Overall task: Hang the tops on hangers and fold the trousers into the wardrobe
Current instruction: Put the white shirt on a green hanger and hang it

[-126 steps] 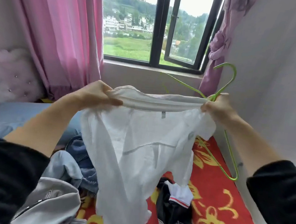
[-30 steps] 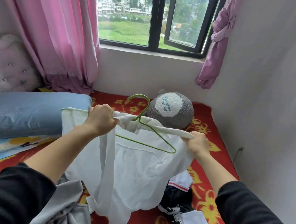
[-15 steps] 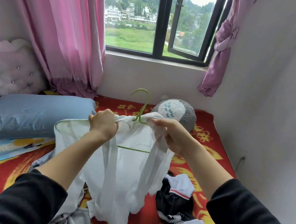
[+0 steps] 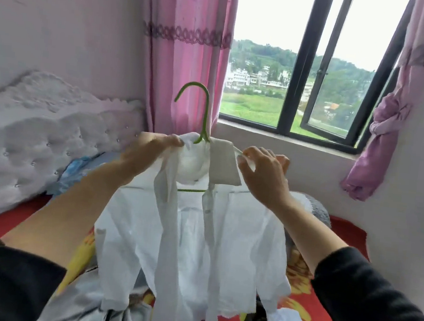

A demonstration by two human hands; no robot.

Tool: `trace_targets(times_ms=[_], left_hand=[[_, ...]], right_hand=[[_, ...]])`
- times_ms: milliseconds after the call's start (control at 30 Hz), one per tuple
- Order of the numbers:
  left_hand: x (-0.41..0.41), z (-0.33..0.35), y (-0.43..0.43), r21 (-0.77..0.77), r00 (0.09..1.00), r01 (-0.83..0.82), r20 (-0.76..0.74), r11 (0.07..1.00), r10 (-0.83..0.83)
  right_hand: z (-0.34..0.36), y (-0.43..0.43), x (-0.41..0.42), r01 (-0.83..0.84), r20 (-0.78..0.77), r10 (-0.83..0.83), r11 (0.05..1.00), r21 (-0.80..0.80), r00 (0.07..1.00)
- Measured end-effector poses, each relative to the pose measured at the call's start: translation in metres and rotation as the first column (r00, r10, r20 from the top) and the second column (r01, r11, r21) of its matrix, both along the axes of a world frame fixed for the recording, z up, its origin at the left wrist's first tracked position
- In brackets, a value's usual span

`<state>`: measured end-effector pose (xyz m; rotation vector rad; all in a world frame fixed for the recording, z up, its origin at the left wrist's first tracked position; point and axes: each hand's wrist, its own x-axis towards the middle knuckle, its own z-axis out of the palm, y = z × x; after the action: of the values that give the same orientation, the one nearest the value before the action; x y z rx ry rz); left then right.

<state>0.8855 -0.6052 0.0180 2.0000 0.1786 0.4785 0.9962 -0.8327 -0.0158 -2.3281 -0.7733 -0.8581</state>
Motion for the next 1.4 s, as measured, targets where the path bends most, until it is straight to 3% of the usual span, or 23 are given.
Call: trace_targets(times_ms=[133, 300, 367, 467, 533, 667, 767, 900, 933, 1000, 1067, 1133, 1200, 1267, 1400], left_hand=[[-0.051, 0.025, -0.001, -0.177, 0.994, 0.019, 0.11, 0.984, 0.001], [-0.127, 0.03, 0.022, 0.123, 0.98, -0.158, 0.144, 0.98, 0.14], [-0.151, 0.027, 0.032, 0.136, 0.933, -0.313, 0.231, 0.94, 0.277], [-0.187, 0.025, 0.046, 0.132, 0.847, -0.483, 0.319, 0.866, 0.424], [-0.212, 0.025, 0.056, 0.114, 0.813, -0.533, 0.342, 0.838, 0.47], [-0.27, 0.024, 0.082, 0.091, 0.744, -0.61, 0.407, 0.787, 0.529], [-0.323, 0.023, 0.109, 0.066, 0.644, -0.725, 0.418, 0.685, 0.641], [-0.397, 0.002, 0.141, 0.335, 0.426, -0.897, 0.484, 0.288, 0.765], [-0.416, -0.007, 0.144, 0.31, 0.412, -0.907, 0.524, 0.283, 0.746], [-0.449, -0.029, 0.149, 0.268, 0.469, -0.883, 0.532, 0.385, 0.705], [-0.475, -0.052, 0.16, 0.355, 0.564, -0.823, 0.418, 0.443, 0.712], [-0.497, -0.069, 0.179, 0.422, 0.602, -0.773, 0.252, 0.474, 0.758], [-0.519, -0.078, 0.2, 0.44, 0.583, -0.756, 0.117, 0.484, 0.804], [-0.542, -0.08, 0.222, 0.452, 0.561, -0.757, 0.079, 0.472, 0.824], [-0.582, -0.076, 0.26, 0.363, 0.518, -0.828, 0.209, 0.427, 0.829]], right_hand=[[0.037, 0.029, -0.035, -0.269, 0.002, 0.271, 0.956, 0.115, 0.963], [0.064, 0.065, -0.078, -0.416, -0.102, 0.44, 0.888, 0.197, 0.892], [0.071, 0.083, -0.1, -0.505, -0.184, 0.557, 0.821, 0.264, 0.81], [0.086, 0.11, -0.143, -0.654, -0.262, 0.755, 0.653, 0.382, 0.601], [0.094, 0.135, -0.17, -0.718, -0.272, 0.789, 0.615, 0.327, 0.551], [0.1, 0.192, -0.218, -0.757, -0.205, 0.743, 0.653, 0.012, 0.637], [0.105, 0.235, -0.262, -0.818, -0.247, 0.784, 0.568, -0.085, 0.57], [0.101, 0.297, -0.327, -0.892, -0.328, 0.857, 0.444, 0.081, 0.397], [0.098, 0.313, -0.344, -0.893, -0.352, 0.858, 0.436, 0.113, 0.374], [0.095, 0.343, -0.378, -0.891, -0.409, 0.845, 0.432, 0.141, 0.345], [0.094, 0.372, -0.412, -0.896, -0.465, 0.832, 0.416, 0.158, 0.304], [0.094, 0.397, -0.446, -0.904, -0.492, 0.831, 0.387, 0.179, 0.259], [0.093, 0.421, -0.477, -0.905, -0.513, 0.828, 0.373, 0.205, 0.225], [0.091, 0.444, -0.506, -0.907, -0.535, 0.82, 0.365, 0.211, 0.206], [0.084, 0.487, -0.555, -0.912, -0.551, 0.814, 0.351, 0.214, 0.184]])
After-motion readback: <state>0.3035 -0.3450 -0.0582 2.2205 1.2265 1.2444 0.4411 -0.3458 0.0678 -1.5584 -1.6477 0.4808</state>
